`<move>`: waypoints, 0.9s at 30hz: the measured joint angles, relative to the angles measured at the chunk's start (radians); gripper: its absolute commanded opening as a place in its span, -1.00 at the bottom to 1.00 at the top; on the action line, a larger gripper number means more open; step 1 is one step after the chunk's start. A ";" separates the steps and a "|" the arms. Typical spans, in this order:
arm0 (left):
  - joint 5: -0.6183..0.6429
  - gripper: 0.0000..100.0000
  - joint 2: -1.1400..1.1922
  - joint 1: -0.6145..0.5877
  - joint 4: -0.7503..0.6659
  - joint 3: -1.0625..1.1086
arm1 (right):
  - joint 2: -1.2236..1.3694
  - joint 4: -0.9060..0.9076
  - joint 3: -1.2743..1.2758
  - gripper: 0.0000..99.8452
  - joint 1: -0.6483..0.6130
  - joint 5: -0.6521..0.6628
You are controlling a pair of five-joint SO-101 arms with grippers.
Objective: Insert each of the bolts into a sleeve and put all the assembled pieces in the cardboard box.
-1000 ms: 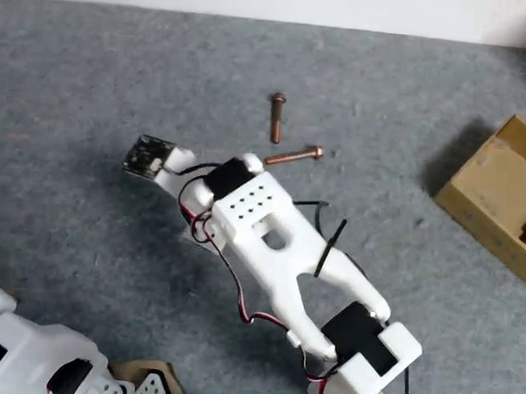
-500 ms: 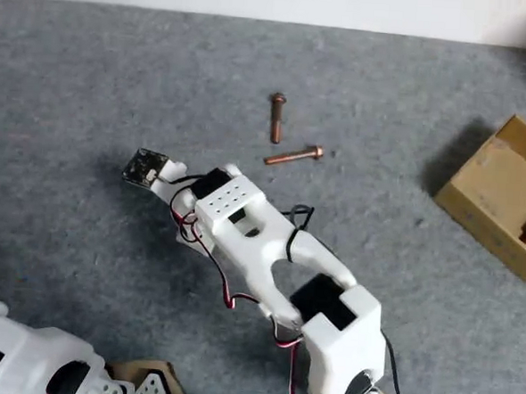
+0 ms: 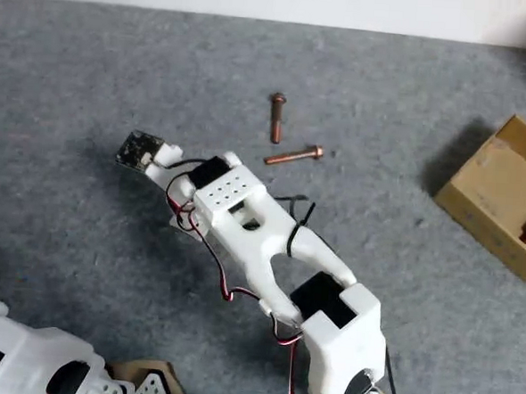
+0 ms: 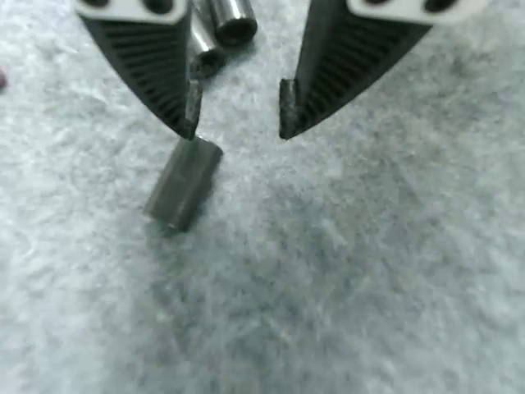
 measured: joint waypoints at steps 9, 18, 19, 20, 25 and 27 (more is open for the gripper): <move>0.000 -0.99 0.000 0.000 0.000 0.021 | 0.000 0.006 -0.041 -0.69 0.029 0.000; 0.000 -0.99 0.000 0.000 0.000 0.021 | 0.034 -0.089 -0.046 -0.69 0.029 0.034; 0.000 -0.99 0.000 0.000 0.000 0.021 | 0.060 -0.091 -0.049 -0.69 0.029 0.034; 0.000 -0.99 0.000 0.000 0.000 0.021 | 0.087 -0.092 -0.049 -0.69 0.029 0.034; 0.000 -0.99 0.000 0.000 0.000 0.021 | 0.170 -0.123 -0.051 -0.69 0.029 0.034; 0.000 -0.99 0.000 0.000 0.000 0.021 | 0.198 -0.146 -0.052 -0.69 0.032 0.034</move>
